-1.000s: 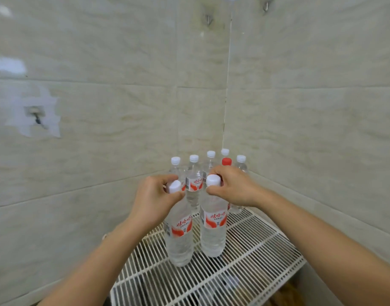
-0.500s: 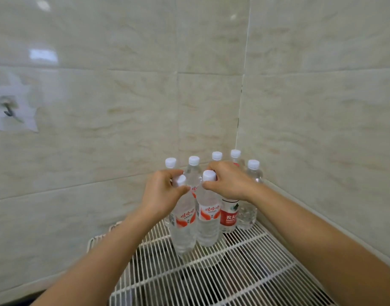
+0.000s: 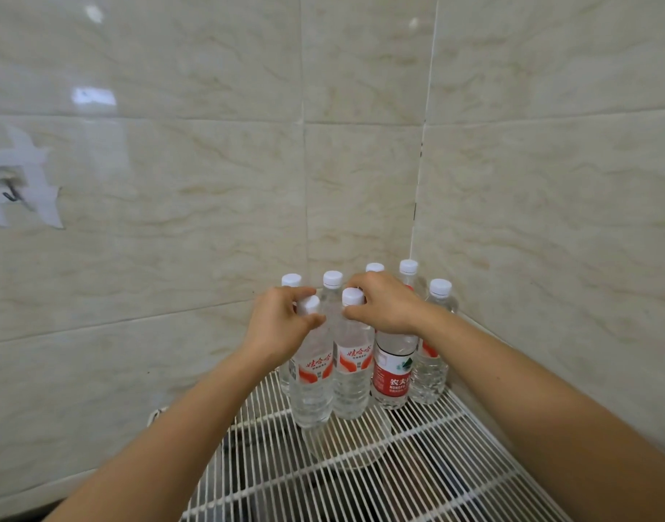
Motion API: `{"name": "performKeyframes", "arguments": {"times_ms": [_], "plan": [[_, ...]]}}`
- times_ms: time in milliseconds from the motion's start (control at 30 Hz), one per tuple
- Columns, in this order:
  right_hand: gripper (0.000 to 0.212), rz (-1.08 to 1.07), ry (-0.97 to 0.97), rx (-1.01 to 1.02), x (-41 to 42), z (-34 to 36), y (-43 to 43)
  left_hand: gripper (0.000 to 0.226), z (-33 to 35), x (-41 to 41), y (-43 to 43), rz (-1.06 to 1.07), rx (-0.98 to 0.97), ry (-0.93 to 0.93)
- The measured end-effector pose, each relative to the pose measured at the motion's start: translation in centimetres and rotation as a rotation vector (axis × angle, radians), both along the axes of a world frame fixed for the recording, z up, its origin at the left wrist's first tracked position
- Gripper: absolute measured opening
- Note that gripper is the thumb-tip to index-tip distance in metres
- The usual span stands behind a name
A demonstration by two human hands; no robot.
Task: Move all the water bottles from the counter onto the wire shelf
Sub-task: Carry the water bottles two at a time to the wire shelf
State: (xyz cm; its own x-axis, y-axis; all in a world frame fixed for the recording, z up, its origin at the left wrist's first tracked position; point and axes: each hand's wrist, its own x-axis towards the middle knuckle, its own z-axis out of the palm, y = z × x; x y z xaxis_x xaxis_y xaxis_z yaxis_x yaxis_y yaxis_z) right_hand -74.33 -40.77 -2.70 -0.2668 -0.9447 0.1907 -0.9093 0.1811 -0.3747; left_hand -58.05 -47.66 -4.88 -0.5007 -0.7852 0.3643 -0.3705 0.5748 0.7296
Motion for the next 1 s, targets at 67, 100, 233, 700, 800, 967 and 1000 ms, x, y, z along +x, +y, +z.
{"name": "performKeyframes", "arguments": {"times_ms": [67,100,233,700,800,967,1000], "plan": [[0.018,0.013,-0.002,0.005,-0.1,0.0,-0.1,0.049,-0.1,-0.2,-0.1,-0.007,-0.013,0.0],[0.016,0.02,-0.002,0.009,0.0,0.1,-0.1,0.048,-0.1,-0.2,-0.1,-0.011,-0.02,-0.003],[0.015,0.036,-0.012,0.004,0.1,0.1,0.0,0.049,-0.2,-0.4,-0.2,-0.037,-0.026,-0.012],[0.014,0.038,-0.01,-0.084,0.7,-1.1,1.1,0.055,-1.7,0.2,0.2,-0.047,-0.114,-0.024],[0.017,0.02,0.049,-0.094,1.0,-1.3,1.4,0.059,-2.3,0.4,0.5,-0.034,-0.11,0.019],[0.049,0.001,0.078,-0.194,2.3,-1.2,2.0,0.06,-3.3,1.7,0.8,0.016,-0.115,0.033],[0.047,0.008,0.074,-0.248,2.9,-1.2,2.0,0.059,-3.6,2.3,0.9,0.038,-0.113,0.034]]}}
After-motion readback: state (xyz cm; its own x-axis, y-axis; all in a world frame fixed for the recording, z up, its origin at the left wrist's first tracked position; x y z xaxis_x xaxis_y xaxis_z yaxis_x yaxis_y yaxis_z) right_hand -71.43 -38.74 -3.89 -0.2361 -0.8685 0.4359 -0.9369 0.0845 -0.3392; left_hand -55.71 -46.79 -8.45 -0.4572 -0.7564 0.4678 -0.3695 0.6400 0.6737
